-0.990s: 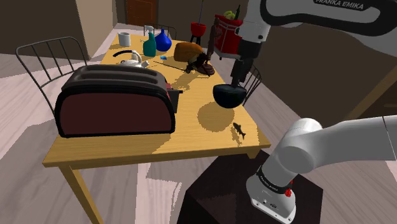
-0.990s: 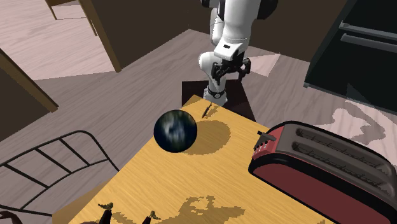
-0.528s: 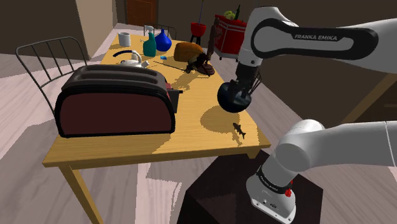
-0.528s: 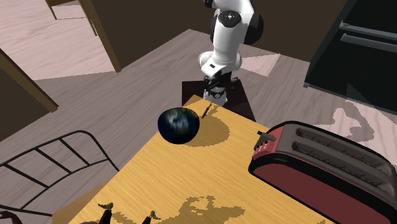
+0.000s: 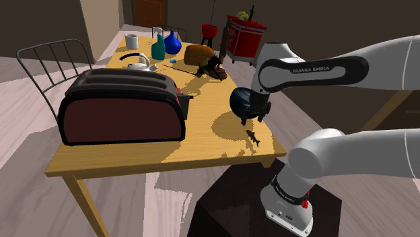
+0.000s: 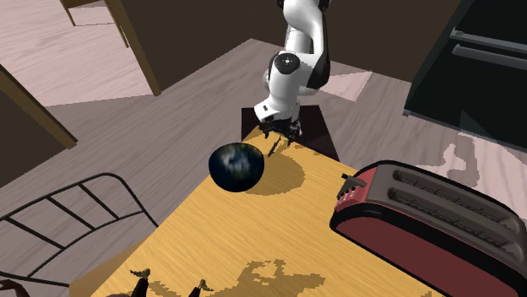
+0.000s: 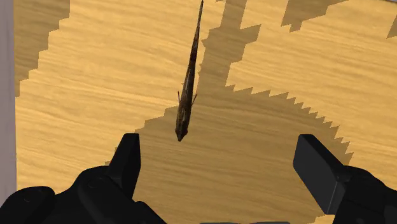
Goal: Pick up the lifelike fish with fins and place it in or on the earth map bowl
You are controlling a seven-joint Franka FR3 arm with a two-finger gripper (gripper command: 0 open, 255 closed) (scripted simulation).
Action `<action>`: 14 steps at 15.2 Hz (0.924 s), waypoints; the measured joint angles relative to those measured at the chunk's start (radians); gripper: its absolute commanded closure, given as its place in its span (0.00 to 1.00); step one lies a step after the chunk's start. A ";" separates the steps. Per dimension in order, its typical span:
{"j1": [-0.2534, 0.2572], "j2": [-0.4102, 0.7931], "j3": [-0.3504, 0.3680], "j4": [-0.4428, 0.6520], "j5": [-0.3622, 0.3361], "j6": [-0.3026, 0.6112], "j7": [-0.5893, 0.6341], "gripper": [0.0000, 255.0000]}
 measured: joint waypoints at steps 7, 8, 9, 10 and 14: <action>-0.060 0.054 0.004 -0.116 -0.022 0.169 0.082 0.00; -0.062 0.060 0.002 -0.127 -0.024 0.187 0.081 0.00; -0.062 0.066 0.003 -0.136 -0.025 0.201 0.083 0.00; -0.065 0.086 0.001 -0.144 -0.028 0.228 0.082 0.00; -0.067 0.099 0.000 -0.157 -0.030 0.256 0.083 0.00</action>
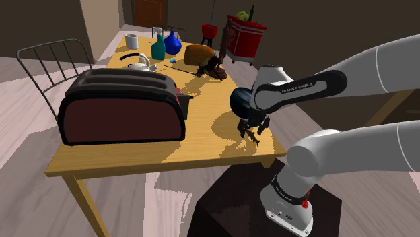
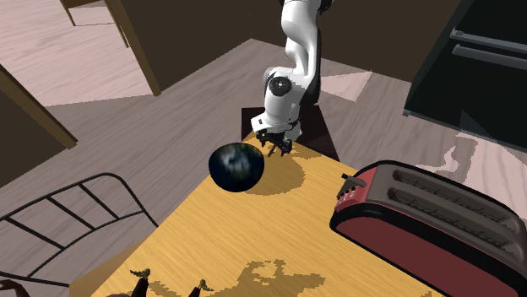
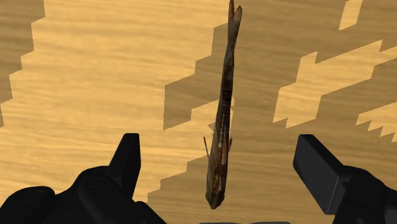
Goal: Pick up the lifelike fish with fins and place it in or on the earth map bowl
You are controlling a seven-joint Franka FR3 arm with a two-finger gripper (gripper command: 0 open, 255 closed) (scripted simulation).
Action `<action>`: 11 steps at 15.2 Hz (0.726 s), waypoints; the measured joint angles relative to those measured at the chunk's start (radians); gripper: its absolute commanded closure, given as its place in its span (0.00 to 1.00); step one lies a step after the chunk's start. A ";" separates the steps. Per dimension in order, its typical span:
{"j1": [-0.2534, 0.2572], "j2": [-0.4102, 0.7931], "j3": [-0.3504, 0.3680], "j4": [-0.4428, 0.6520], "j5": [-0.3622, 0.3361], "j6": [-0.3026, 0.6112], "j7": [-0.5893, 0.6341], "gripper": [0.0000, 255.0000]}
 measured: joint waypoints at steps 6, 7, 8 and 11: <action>0.001 -0.001 0.001 0.001 0.003 0.002 0.000 1.00; 0.002 -0.002 0.001 0.002 0.003 0.002 0.000 1.00; 0.001 -0.002 0.001 0.001 0.002 0.002 0.000 1.00; 0.001 -0.001 0.001 0.002 0.001 0.002 0.000 1.00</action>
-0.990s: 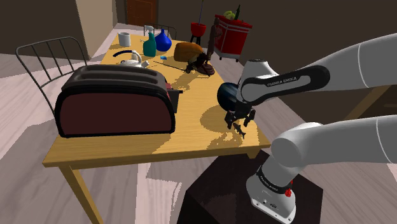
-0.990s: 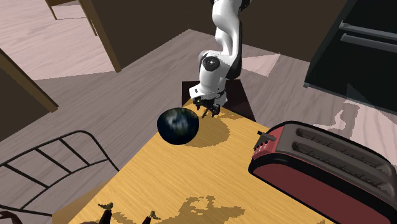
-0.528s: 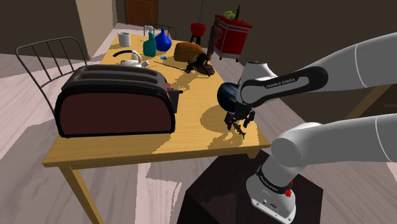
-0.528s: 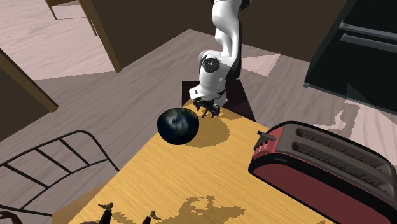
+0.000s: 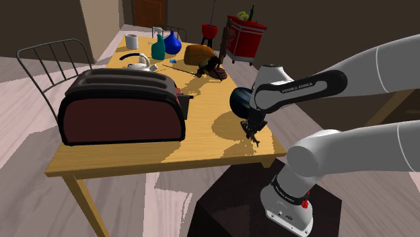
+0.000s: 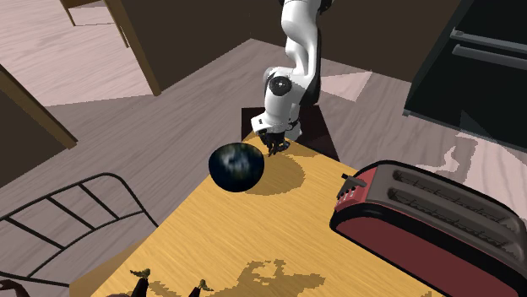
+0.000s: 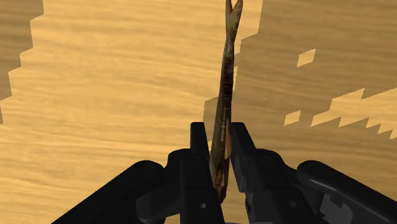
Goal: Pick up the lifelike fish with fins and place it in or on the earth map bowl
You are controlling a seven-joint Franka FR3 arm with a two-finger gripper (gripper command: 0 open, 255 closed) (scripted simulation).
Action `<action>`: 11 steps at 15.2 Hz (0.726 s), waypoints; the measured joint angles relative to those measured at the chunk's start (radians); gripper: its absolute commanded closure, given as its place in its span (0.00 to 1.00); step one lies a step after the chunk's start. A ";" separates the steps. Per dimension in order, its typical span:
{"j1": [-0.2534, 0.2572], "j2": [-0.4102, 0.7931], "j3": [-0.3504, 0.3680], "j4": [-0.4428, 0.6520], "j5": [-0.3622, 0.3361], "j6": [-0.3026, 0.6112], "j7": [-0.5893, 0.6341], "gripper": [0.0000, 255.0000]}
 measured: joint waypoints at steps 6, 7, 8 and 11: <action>0.001 -0.026 0.000 0.014 0.002 -0.043 -0.002 1.00; 0.002 -0.037 0.000 0.021 0.003 -0.061 -0.003 1.00; 0.004 -0.048 0.001 0.031 0.005 -0.082 -0.003 1.00; 0.004 -0.078 0.001 0.055 0.007 -0.136 -0.007 1.00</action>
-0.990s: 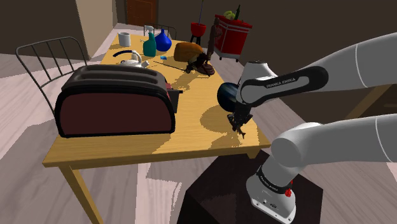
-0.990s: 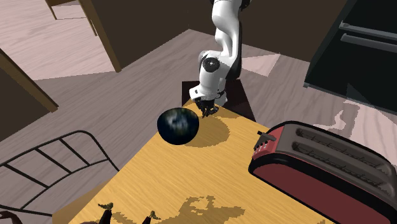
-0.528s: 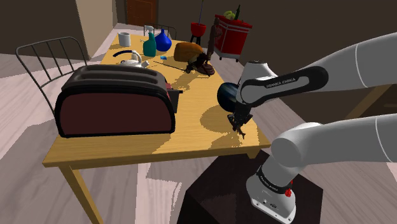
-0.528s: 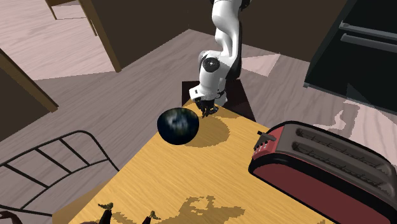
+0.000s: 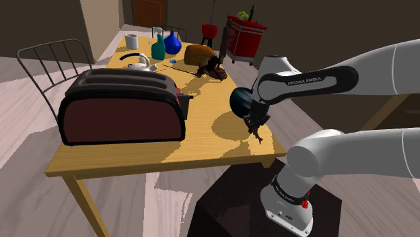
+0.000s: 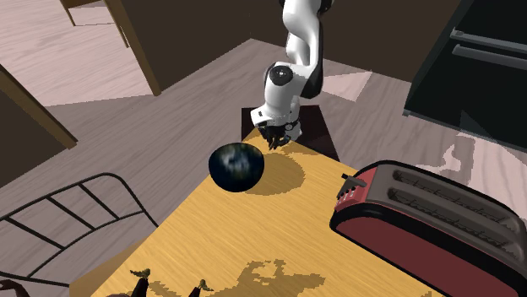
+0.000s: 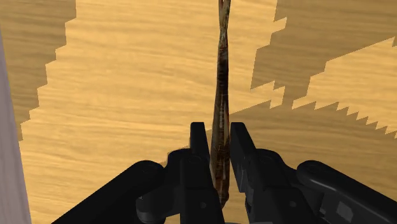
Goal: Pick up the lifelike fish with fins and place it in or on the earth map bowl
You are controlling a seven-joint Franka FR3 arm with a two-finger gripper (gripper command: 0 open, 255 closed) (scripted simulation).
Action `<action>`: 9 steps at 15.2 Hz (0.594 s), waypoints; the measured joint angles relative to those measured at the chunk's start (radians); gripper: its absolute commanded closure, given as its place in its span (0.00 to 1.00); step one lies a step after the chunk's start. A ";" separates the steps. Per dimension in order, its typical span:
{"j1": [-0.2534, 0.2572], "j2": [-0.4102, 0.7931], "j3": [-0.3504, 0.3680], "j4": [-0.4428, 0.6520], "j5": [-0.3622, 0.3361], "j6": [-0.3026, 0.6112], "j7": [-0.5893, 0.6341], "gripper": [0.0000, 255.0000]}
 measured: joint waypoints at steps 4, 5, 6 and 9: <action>-0.001 -0.040 -0.002 0.035 0.001 -0.075 -0.007 1.00; 0.000 -0.048 -0.001 0.043 0.002 -0.091 -0.007 1.00; 0.002 -0.058 0.001 0.054 0.005 -0.112 -0.005 1.00; 0.001 -0.075 0.000 0.089 0.005 -0.163 -0.010 1.00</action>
